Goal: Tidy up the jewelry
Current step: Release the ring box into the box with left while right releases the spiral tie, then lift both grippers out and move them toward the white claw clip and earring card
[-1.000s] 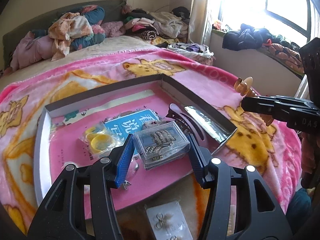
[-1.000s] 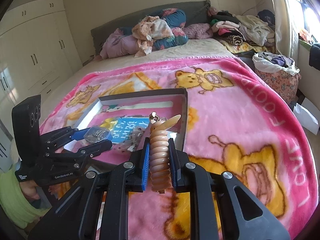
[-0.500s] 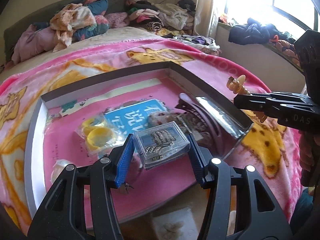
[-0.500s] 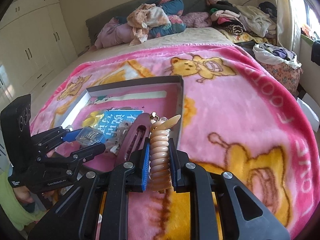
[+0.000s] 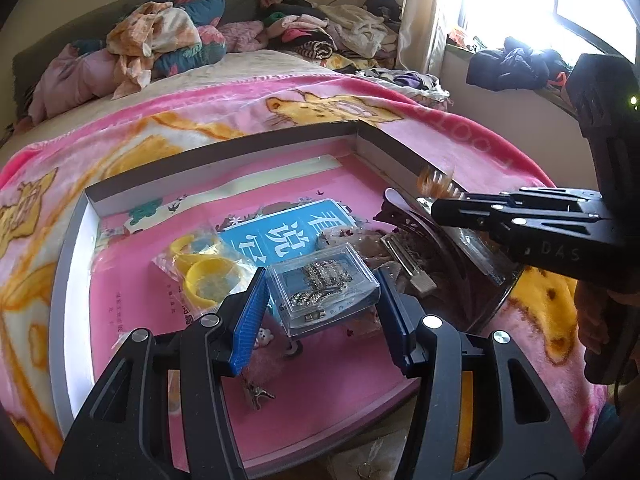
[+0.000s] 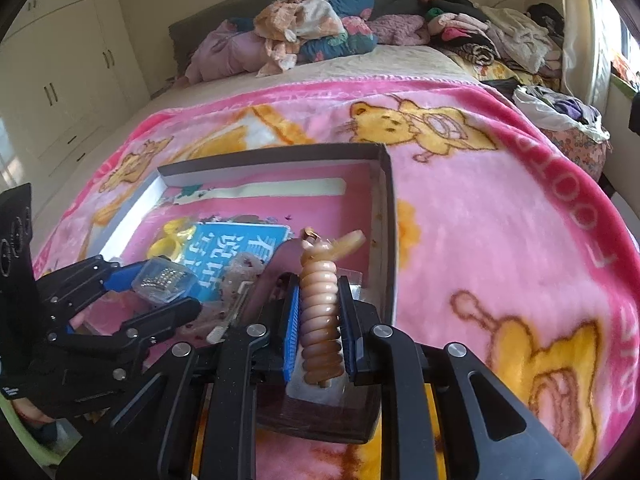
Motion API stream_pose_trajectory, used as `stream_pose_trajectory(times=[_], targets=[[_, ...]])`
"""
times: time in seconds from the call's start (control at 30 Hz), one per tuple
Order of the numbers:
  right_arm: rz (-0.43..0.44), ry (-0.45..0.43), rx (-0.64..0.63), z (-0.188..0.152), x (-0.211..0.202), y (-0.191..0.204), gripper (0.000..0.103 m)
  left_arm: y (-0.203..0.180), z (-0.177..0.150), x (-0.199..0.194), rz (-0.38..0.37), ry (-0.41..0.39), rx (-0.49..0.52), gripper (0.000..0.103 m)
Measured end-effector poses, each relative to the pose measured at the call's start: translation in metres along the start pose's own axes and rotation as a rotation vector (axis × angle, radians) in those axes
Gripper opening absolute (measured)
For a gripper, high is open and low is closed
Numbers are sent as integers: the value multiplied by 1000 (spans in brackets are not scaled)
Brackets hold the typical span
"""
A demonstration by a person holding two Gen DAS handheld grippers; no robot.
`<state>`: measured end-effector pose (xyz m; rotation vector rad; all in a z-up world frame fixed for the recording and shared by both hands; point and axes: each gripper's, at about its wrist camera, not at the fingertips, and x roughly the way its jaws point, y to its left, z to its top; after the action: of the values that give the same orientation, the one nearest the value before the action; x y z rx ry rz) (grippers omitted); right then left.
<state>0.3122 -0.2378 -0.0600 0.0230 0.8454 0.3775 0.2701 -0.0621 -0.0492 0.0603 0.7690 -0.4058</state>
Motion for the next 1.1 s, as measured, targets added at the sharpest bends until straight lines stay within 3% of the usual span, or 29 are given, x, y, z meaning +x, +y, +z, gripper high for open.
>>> stream_pose_trajectory(times=[0.07,0.2,0.33,0.7,0.77,1.1], targets=[[-5,-5,-6,-1,-1,1,19,1,0,0,-1,-2,-3,44],[-3,-20,-1,-4,-6,1,31,1,0,0,0,-1,-1,44],[4,-39,6,-6,-15,1,34,1,0,0,2,0,1,44],[-16,-70,29,-16,-40,-3,60,3,1,-3,18,-6,0,45],[-24,-83,37,-18,-47,-4,65,2,1,-8,18,-13,0,53],[-52,-132,23,-27,-77,1,77,-2,-2,-29,41,-48,-10,67]])
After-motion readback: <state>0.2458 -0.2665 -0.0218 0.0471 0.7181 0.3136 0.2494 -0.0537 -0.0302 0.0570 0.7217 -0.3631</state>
